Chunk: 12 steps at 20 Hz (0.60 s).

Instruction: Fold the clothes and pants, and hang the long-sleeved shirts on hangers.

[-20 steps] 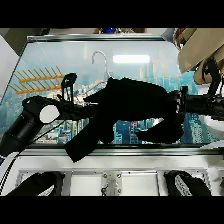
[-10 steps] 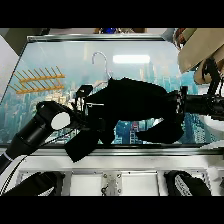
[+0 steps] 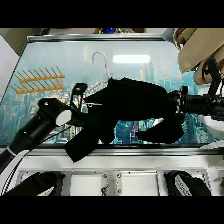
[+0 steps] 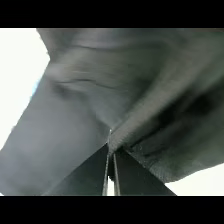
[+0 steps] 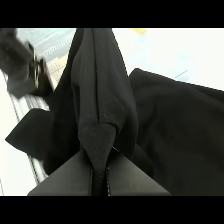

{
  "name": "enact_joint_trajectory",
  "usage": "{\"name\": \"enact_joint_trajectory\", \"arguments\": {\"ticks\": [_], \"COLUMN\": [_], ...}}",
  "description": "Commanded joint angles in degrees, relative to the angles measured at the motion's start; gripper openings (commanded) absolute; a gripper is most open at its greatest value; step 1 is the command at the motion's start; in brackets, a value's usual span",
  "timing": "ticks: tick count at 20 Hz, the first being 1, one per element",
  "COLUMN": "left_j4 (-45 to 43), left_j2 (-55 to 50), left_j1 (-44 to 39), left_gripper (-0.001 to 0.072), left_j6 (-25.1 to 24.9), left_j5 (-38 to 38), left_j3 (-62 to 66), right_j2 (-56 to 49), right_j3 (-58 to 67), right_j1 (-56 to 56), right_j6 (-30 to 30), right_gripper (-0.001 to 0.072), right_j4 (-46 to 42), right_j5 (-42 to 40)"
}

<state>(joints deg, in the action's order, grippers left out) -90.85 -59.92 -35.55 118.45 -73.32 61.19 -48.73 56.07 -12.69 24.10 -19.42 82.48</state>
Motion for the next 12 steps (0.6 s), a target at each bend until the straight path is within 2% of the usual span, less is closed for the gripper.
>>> {"name": "enact_joint_trajectory", "arguments": {"ticks": [1, 4, 6, 12], "left_j4": [-3.45, 2.95, 7.17, 7.91], "left_j2": [4.07, 6.01, 5.29, -0.42], "left_j1": [8.26, 15.76, 17.9, 14.82], "left_gripper": [0.0018, 0.0018, 0.0018, 0.0018], "left_j6": [0.24, -4.59, -8.15, -9.9], "left_j5": [-1.95, -1.16, -1.03, 0.55], "left_j3": [0.0, 0.0, 0.0, 0.04], "right_j2": [1.01, 1.84, 2.45, 3.08], "right_j3": [0.0, 0.0, 0.0, 0.0], "right_j1": [-0.02, 0.0, 0.0, 0.0], "right_j6": [1.75, 2.32, 2.32, 2.29], "right_gripper": [0.0019, 0.0019, 0.0019, 0.0018], "right_j4": [0.17, 0.24, 0.63, 7.76], "right_j5": [-0.15, -0.15, -0.15, -0.2]}}
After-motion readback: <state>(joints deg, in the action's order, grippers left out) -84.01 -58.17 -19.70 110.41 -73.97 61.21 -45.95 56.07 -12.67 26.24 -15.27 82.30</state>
